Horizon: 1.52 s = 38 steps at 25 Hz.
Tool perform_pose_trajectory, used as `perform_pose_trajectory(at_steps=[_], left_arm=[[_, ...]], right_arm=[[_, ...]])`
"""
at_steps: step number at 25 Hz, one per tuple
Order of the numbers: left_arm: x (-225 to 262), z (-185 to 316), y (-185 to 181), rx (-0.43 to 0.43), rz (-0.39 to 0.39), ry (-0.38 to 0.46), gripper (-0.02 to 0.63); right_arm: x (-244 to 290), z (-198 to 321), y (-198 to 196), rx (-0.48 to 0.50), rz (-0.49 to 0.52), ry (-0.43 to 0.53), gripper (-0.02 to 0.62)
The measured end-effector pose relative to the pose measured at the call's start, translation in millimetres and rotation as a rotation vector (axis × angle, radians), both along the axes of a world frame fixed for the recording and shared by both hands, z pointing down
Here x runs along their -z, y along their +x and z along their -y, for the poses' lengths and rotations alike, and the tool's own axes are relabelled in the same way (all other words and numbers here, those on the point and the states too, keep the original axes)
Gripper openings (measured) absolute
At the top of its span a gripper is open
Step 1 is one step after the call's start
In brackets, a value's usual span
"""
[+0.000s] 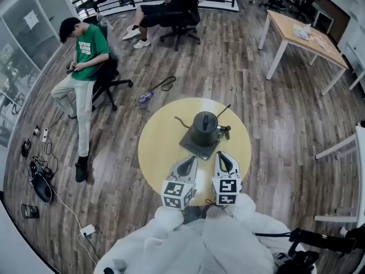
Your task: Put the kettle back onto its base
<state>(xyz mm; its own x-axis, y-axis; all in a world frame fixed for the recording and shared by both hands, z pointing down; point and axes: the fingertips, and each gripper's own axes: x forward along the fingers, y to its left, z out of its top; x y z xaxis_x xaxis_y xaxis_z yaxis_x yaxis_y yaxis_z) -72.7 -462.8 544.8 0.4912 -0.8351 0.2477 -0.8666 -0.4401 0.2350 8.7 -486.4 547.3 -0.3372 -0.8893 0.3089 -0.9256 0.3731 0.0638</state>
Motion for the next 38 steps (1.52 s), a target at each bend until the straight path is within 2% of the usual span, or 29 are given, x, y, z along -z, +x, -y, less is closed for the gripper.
perform_pose_trajectory(at_steps=[10,14,18,24,29,33,38], left_arm=[[-2,-21,2,0.033,0.002,-0.031,0.000],[3,-28,5,0.067,-0.035,-0.020,0.000],[14,-36,3,0.078,-0.062,-0.010,0.000],[24,-81,-2,0.058,-0.089,0.011,0.000],[20,-140,-19,0.035,-0.107,0.000,0.000],[14,-182,-28,0.023,-0.096,-0.012,0.000],[25,-212,-30,0.008,-0.080,0.018,0.000]], right_arm=[[0,-15,-4,0.027,0.020,-0.020,0.012],[2,-21,1,0.041,0.039,-0.009,0.012],[8,-29,5,0.002,0.062,-0.007,0.012],[17,-78,5,-0.020,0.025,0.013,0.012],[15,-137,-11,-0.043,0.017,0.005,0.012],[13,-176,-23,-0.040,0.015,0.008,0.012],[24,-203,-25,-0.059,0.018,0.031,0.012]])
